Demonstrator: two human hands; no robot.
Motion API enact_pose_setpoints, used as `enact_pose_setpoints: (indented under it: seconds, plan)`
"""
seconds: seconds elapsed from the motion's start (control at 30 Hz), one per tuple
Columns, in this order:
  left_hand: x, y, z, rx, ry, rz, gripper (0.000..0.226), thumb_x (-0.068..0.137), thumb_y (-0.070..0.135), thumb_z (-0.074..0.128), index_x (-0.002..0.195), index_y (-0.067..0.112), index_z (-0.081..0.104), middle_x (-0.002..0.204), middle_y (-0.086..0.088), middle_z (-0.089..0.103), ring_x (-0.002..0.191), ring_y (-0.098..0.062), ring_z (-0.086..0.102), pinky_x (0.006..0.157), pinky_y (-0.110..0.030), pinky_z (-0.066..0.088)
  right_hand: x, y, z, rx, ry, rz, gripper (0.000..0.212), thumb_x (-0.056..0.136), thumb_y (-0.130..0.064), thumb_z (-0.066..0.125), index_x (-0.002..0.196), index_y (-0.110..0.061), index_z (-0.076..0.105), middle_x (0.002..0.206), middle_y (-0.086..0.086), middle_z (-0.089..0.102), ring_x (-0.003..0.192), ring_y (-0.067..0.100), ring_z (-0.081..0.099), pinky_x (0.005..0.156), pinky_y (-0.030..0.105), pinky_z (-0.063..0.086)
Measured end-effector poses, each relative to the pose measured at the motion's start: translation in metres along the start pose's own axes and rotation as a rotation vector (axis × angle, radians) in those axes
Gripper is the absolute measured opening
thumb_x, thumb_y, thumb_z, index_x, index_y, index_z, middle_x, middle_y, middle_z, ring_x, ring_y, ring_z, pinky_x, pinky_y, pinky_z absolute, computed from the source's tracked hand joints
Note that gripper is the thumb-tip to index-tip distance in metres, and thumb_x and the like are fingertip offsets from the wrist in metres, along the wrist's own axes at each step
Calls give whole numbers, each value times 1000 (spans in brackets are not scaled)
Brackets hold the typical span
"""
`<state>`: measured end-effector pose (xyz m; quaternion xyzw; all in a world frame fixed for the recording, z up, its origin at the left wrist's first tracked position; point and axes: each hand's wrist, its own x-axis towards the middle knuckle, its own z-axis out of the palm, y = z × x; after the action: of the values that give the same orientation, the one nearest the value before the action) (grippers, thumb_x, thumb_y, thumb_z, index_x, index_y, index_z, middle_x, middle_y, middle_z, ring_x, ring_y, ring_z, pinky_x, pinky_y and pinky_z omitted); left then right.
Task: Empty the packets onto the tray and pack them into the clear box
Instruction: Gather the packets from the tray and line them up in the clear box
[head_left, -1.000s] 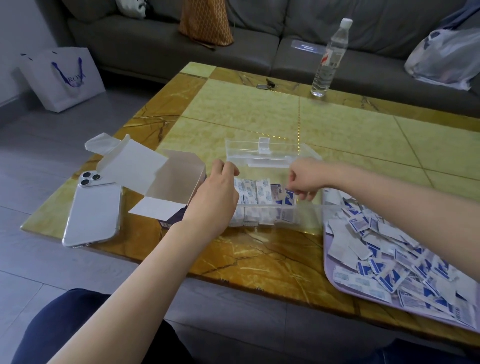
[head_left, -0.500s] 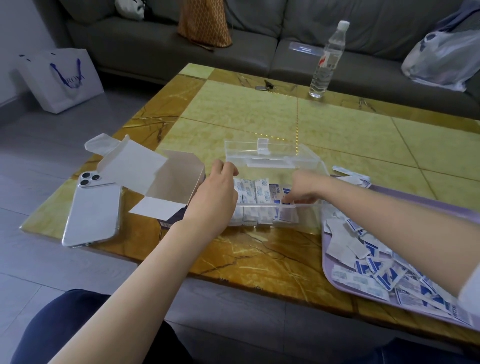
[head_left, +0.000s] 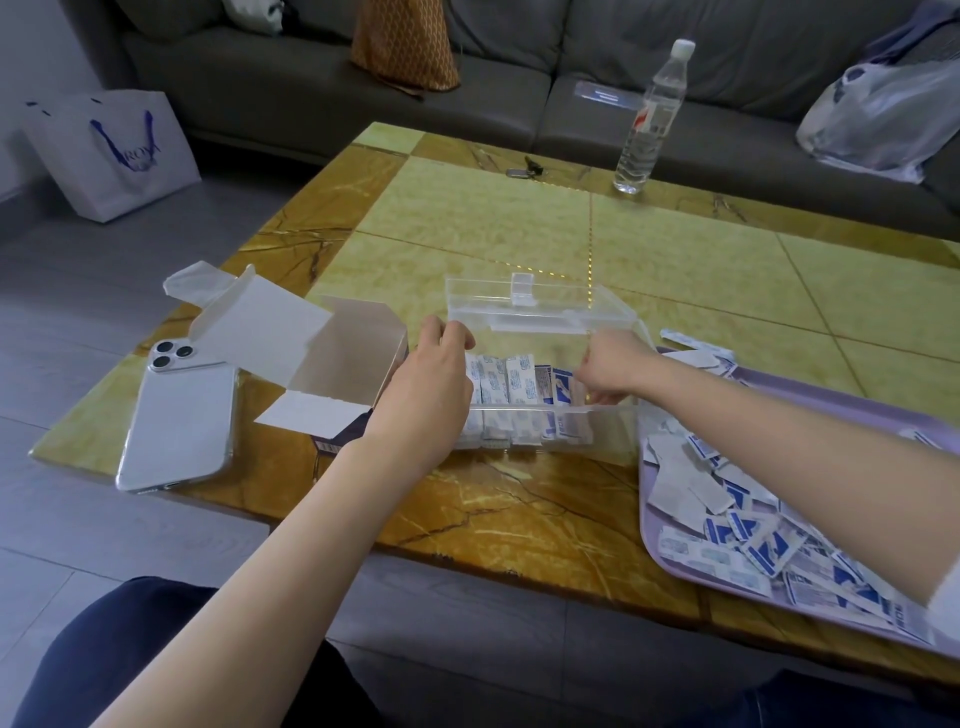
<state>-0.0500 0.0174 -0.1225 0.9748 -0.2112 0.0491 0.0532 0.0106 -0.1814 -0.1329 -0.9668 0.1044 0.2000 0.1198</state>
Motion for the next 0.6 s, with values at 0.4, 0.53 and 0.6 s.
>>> enact_pose_setpoints:
  seconds: [0.4, 0.53, 0.6]
  plan:
    - [4, -2, 5, -29, 15, -36, 28, 93, 2, 39, 116, 0, 54, 145, -7, 22, 130, -19, 23, 89, -22, 31, -12, -7, -4, -208, -103, -50, 48, 88, -40, 61, 58, -11, 37, 59, 3, 40, 51, 14, 37, 45, 22, 29]
    - [5, -2, 6, -60, 18, -50, 27, 92, 3, 40, 117, 1, 52, 142, -10, 28, 124, -22, 34, 81, -19, 30, -12, -7, 0, -229, -106, -57, 41, 87, -42, 61, 68, -10, 44, 76, 6, 49, 70, 20, 49, 48, 21, 30]
    - [4, -1, 4, -64, 17, -34, 27, 92, 2, 39, 115, 3, 54, 142, -9, 27, 126, -22, 31, 85, -21, 33, -13, -8, 0, -205, -93, -50, 41, 86, -40, 63, 65, -11, 42, 78, 6, 50, 79, 22, 50, 50, 20, 32]
